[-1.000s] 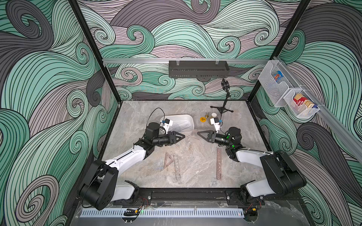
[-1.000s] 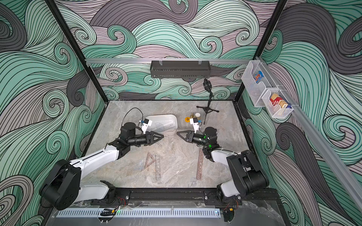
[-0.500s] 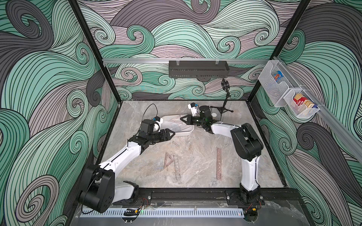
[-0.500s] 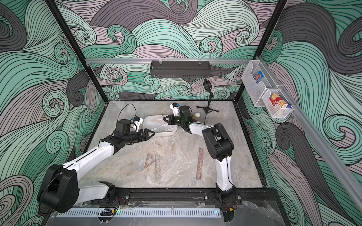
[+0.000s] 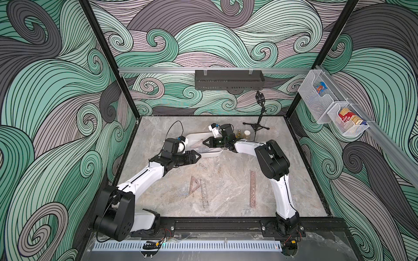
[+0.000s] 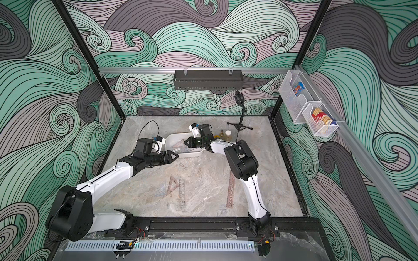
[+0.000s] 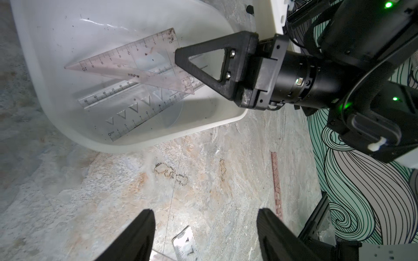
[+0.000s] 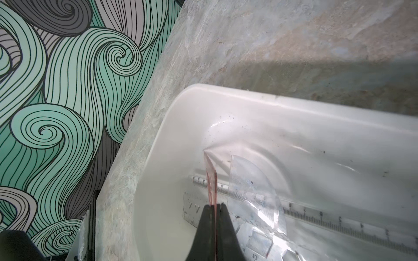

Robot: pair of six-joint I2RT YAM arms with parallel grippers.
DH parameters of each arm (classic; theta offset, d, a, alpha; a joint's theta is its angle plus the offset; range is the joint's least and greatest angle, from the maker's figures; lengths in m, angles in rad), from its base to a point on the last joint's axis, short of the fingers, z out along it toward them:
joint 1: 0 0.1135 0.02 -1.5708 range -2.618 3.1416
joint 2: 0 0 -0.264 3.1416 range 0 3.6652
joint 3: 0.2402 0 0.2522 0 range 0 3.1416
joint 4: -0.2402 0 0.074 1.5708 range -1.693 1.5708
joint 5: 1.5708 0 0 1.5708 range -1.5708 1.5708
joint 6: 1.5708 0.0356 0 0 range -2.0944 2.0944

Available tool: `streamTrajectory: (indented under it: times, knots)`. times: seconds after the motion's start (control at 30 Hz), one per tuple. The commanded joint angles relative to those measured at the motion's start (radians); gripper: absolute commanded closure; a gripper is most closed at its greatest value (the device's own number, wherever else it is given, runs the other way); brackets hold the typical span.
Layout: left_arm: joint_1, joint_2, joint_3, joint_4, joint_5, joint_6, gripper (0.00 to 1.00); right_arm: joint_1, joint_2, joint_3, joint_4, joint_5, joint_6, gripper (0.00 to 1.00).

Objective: Put the scattered rulers into the storage box
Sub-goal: Place the ruler in the storage box, then move the ruler to the center of the board.

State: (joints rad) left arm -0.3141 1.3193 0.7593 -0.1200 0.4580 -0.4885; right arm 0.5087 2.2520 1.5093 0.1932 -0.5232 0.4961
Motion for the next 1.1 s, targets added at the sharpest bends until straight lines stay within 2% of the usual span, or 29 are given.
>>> streamTrajectory:
  times: [0.0,0.3,0.4,0.5,0.6,0.7,0.73,0.83,0.97,1.07]
  knots:
    - [0.008,0.009,0.035,-0.018,-0.007,0.021,0.25,0.005,0.027,0.035,-0.043,0.007,-0.037,0.87]
    - [0.009,0.007,0.036,-0.007,0.001,0.014,0.25,-0.005,-0.008,0.116,-0.182,0.05,-0.108,0.66]
    - [0.01,-0.001,0.035,-0.003,0.009,0.01,0.25,-0.009,-0.069,0.134,-0.237,0.091,-0.139,0.57]
    - [0.006,-0.01,0.025,0.003,0.02,0.001,0.25,-0.009,-0.168,0.084,-0.272,0.146,-0.16,0.53]
    - [-0.016,-0.021,0.01,0.018,0.033,-0.025,0.25,-0.006,-0.329,-0.087,-0.281,0.241,-0.156,0.51]
    - [-0.083,-0.032,0.003,0.026,0.02,-0.052,0.25,0.002,-0.556,-0.381,-0.281,0.419,-0.106,0.49]
    - [-0.116,-0.036,0.001,0.029,0.007,-0.061,0.25,0.006,-0.64,-0.492,-0.281,0.479,-0.078,0.42]
    - [-0.195,-0.046,-0.026,0.067,-0.019,-0.098,0.25,0.008,-0.869,-0.755,-0.32,0.59,0.007,0.38]
    - [-0.264,-0.036,-0.05,0.112,-0.025,-0.141,0.25,0.013,-1.104,-0.988,-0.428,0.724,0.163,0.37]
    - [-0.297,-0.023,-0.054,0.121,-0.037,-0.15,0.25,0.014,-1.224,-1.088,-0.489,0.757,0.262,0.38]
